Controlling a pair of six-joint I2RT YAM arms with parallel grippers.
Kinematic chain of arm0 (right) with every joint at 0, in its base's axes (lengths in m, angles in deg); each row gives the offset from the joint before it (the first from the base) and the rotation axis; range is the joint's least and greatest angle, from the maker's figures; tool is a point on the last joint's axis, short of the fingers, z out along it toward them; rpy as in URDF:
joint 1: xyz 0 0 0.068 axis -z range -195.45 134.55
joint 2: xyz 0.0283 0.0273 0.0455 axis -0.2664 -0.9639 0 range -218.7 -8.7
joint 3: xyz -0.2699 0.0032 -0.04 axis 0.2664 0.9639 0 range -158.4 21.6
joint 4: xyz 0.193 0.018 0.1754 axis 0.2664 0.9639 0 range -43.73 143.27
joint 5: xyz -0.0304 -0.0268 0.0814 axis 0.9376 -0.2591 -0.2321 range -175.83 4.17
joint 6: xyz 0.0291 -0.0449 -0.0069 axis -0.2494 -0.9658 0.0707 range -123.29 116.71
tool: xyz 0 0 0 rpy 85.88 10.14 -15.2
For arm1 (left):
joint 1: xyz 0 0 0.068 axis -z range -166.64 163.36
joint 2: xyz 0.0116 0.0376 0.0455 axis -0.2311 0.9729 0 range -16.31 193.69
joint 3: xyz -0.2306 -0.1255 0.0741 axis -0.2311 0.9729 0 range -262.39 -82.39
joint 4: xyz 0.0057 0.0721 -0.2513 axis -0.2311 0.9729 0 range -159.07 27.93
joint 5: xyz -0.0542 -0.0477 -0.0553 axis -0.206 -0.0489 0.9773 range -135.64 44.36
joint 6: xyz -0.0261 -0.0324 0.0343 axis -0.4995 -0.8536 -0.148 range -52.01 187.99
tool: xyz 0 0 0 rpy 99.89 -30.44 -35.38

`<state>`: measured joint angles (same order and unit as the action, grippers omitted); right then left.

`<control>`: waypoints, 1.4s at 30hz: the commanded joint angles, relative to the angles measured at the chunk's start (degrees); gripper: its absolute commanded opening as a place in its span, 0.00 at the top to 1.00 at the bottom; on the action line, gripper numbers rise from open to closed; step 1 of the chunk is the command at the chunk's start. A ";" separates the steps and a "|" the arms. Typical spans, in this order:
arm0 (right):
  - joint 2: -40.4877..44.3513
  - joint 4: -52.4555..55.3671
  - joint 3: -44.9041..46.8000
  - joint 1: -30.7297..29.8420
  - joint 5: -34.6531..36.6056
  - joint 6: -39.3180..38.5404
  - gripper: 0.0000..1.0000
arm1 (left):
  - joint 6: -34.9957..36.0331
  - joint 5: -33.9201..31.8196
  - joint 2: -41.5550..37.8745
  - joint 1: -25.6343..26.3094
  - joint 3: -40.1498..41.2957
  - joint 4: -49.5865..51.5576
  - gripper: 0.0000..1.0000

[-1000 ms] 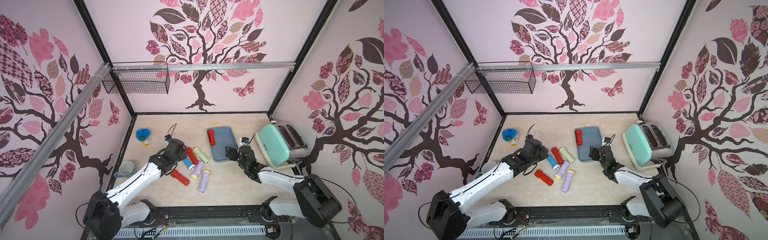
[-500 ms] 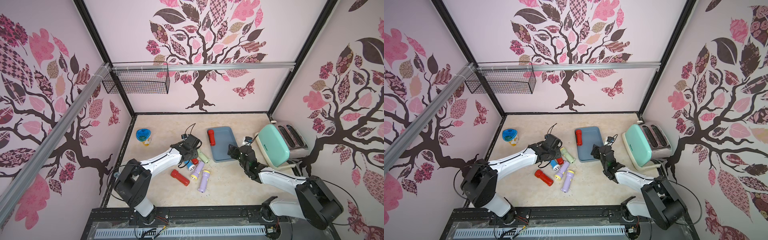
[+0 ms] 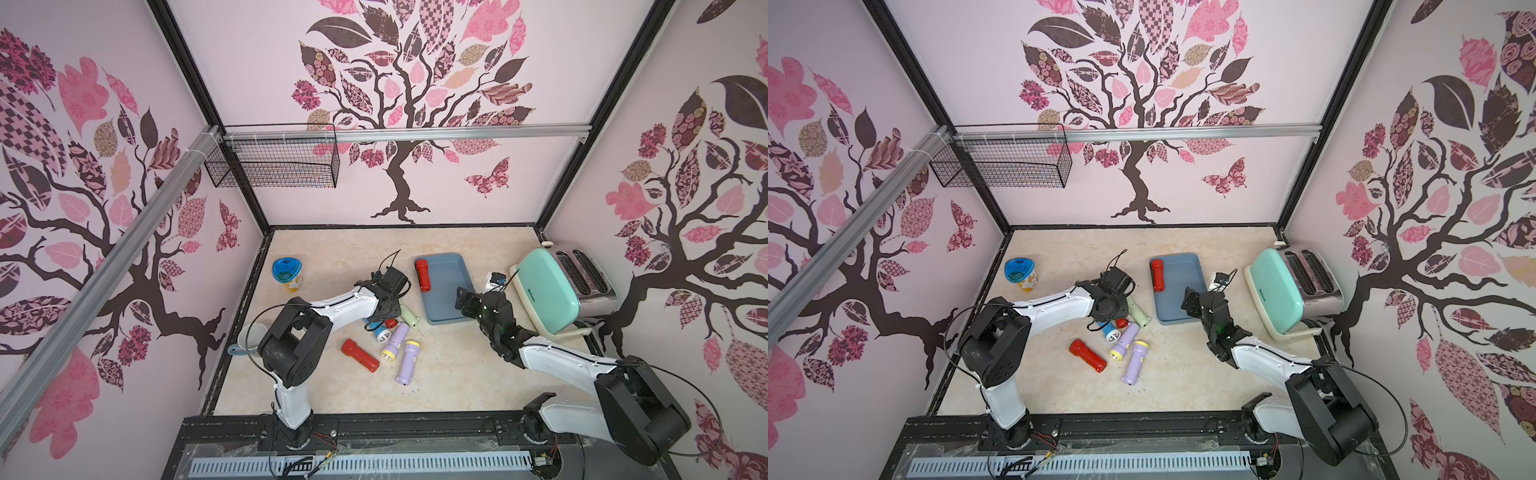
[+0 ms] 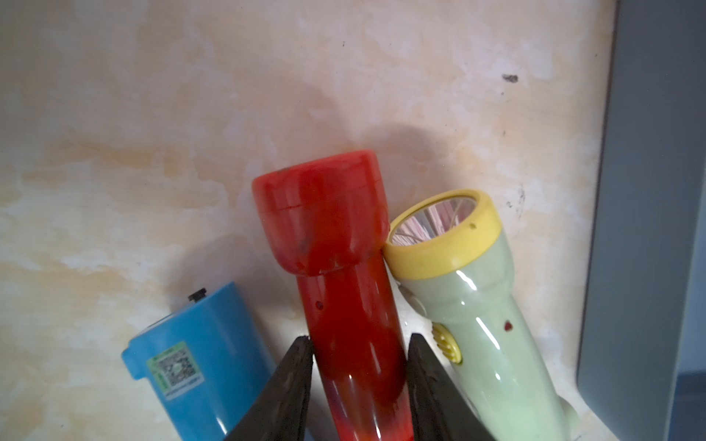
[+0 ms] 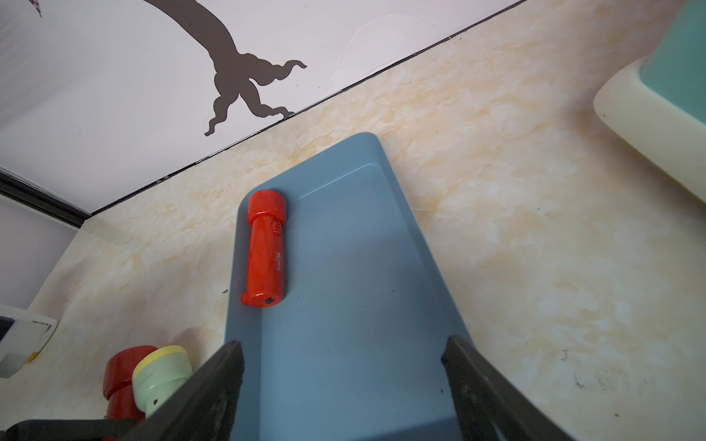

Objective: Put the flashlights into the storage boxes
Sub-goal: Pick up the flashlight from the center of the board, then adjust the storage box at the center of the board.

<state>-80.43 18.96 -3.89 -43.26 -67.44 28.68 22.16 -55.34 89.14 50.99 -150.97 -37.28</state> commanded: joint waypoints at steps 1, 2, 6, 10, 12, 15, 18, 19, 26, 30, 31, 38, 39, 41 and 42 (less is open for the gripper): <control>0.88 1.57 -0.55 1.56 1.07 0.55 0.12 | 1.36 0.70 2.80 -1.06 -2.24 0.12 0.56; 0.98 3.67 -1.04 3.52 0.95 1.80 0.12 | 1.63 0.79 3.45 -1.31 -2.64 0.73 0.56; -0.03 7.22 -2.10 7.49 1.25 3.30 0.10 | 3.46 0.90 4.66 -2.14 -3.57 1.27 0.56; -2.32 9.38 -4.33 9.28 -4.44 2.26 0.04 | 4.42 0.00 4.56 -2.97 -3.17 0.74 0.55; -3.68 10.62 -5.63 10.23 -7.64 1.72 0.00 | 4.38 0.52 4.57 -3.55 -2.45 0.08 0.53; -7.24 10.41 -7.34 10.32 -11.95 1.15 0.00 | 4.58 1.84 4.50 -4.17 -1.81 -0.87 0.50; -10.73 8.12 -7.99 10.33 -18.25 0.82 0.00 | 5.36 1.48 4.66 -4.35 -1.90 -1.29 0.49; -11.52 7.46 -7.99 10.30 -19.79 0.74 0.01 | 5.64 1.41 4.83 -4.40 -1.91 -1.44 0.50; -12.42 4.47 -7.35 10.24 -26.00 0.36 0.00 | 6.21 -0.22 4.56 -4.51 -3.01 -0.15 0.62; -14.24 2.23 -7.60 9.99 -30.41 1.29 0.00 | 5.85 -2.02 2.26 -4.50 -1.65 -0.72 0.69; -14.44 2.24 -7.78 9.90 -31.01 1.34 0.01 | 6.05 -2.45 1.61 -4.51 -1.54 -0.30 0.69; -10.81 3.96 -5.91 9.88 -24.18 2.01 0.00 | 8.88 -6.30 -4.13 -4.56 -3.56 4.89 0.71; -10.57 3.68 -5.80 9.88 -24.10 2.07 0.01 | 8.86 -6.51 -5.15 -4.56 -3.67 5.17 0.71; -9.74 4.49 -5.76 9.88 -23.99 2.09 0.00 | 8.35 -5.96 -6.98 -4.43 -3.52 5.47 0.71; -8.86 5.57 -5.76 9.88 -23.20 1.85 0.01 | 8.42 -5.40 -8.03 -4.28 -3.59 5.47 0.71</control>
<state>-92.56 23.35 -9.75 -33.05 -92.82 30.36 29.73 -59.66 84.13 46.70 -153.41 -33.11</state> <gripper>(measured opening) 0.995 0.379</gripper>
